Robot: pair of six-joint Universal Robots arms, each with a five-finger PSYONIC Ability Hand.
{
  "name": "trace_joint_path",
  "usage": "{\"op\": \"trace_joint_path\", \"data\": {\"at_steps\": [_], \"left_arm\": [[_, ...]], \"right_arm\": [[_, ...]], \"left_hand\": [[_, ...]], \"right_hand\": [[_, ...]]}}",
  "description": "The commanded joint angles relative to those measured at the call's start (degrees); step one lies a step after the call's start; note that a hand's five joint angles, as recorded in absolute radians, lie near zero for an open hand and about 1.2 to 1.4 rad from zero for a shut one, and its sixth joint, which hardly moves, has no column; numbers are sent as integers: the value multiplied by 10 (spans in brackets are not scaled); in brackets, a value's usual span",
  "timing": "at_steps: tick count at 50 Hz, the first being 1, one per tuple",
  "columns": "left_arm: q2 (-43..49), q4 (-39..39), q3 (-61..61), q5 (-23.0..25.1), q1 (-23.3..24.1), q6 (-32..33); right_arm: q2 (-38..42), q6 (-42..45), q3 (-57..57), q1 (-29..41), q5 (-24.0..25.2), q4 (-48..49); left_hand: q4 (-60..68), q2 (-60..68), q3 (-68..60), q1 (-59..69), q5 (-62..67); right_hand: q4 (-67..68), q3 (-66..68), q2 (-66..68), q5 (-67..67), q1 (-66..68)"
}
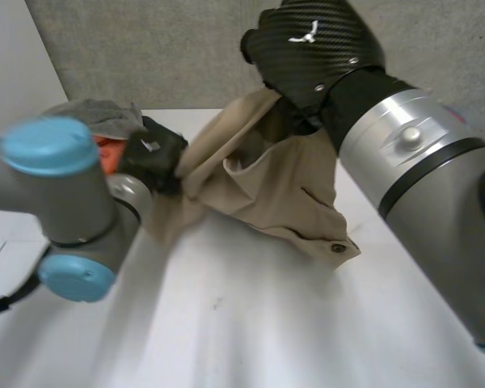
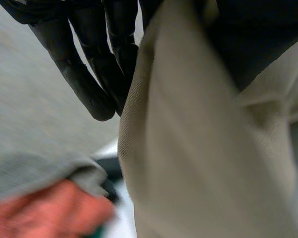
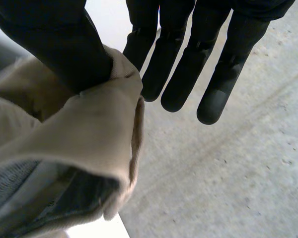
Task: Fold the laundry.
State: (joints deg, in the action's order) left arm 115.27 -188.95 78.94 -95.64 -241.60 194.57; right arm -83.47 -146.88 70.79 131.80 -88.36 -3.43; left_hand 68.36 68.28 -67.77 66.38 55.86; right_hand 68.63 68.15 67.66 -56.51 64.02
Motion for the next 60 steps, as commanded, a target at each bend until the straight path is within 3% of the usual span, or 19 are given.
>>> {"op": "trace_joint_path", "data": {"at_steps": [1,7,15,26,35,36,38,39,40,41,43,46,51,57,58,60], "left_arm": [[-224,23,27,14,5,-20],[-373,120,-25,100,17,-41],[-354,250,-146,125,8,-99],[-172,306,-208,159,-20,-156],[44,267,-285,131,-16,-147],[66,258,-301,125,-19,-145],[106,243,-335,111,-23,-140],[142,236,-370,94,-27,-137],[157,235,-387,85,-28,-135],[172,237,-402,73,-30,-133],[191,240,-440,34,-31,-124],[189,243,-454,-9,-34,-114],[111,241,-381,-77,-41,-92],[3,244,-219,-33,-21,-32],[-25,249,-167,-10,-7,-4],[-51,254,-114,8,9,19]], "right_arm": [[-39,-4,-6,-42,5,-27],[-87,-22,-35,-66,11,-50],[-101,-53,-83,-101,15,-76],[-18,-110,-90,-133,25,-73],[153,-109,-108,-132,19,15],[174,-108,-114,-133,15,32],[218,-105,-128,-132,5,67],[260,-102,-144,-130,-9,103],[280,-98,-156,-129,-16,118],[299,-91,-167,-126,-25,133],[343,-61,-194,-121,-52,158],[348,-32,-201,-121,-80,152],[279,-43,-149,-128,-104,120],[201,-20,-73,-144,-32,-17],[188,-8,-55,-152,-5,-72],[178,4,-35,-162,14,-124]], "left_hand": [[116,117,-122,136,141],[116,117,-122,136,141],[116,117,-122,136,141],[116,117,-122,136,141],[116,117,-122,136,141],[88,89,-94,108,113],[-106,-105,100,-86,-81],[-362,-361,356,-342,-337],[-469,-469,464,-450,-444],[-572,-571,566,-552,-547],[-584,-583,578,-564,-559],[-584,-583,578,-564,-559],[-584,-583,578,-564,-559],[-584,-583,578,-564,-559],[-572,-571,566,-552,-547],[-503,-502,497,-483,-478]], "right_hand": [[114,118,123,-135,160],[114,118,123,-135,160],[114,118,123,-135,160],[114,118,123,-135,160],[114,118,123,-135,160],[114,118,123,-135,160],[114,118,123,-135,160],[-186,-182,-177,165,-140],[-447,-443,-438,426,-401],[-586,-582,-577,565,-540],[-586,-582,-577,565,-540],[-586,-582,-577,565,-540],[-586,-582,-577,565,-540],[-577,-572,-567,555,-531],[-466,-462,-457,445,-420],[-366,-362,-357,345,-320]]}}
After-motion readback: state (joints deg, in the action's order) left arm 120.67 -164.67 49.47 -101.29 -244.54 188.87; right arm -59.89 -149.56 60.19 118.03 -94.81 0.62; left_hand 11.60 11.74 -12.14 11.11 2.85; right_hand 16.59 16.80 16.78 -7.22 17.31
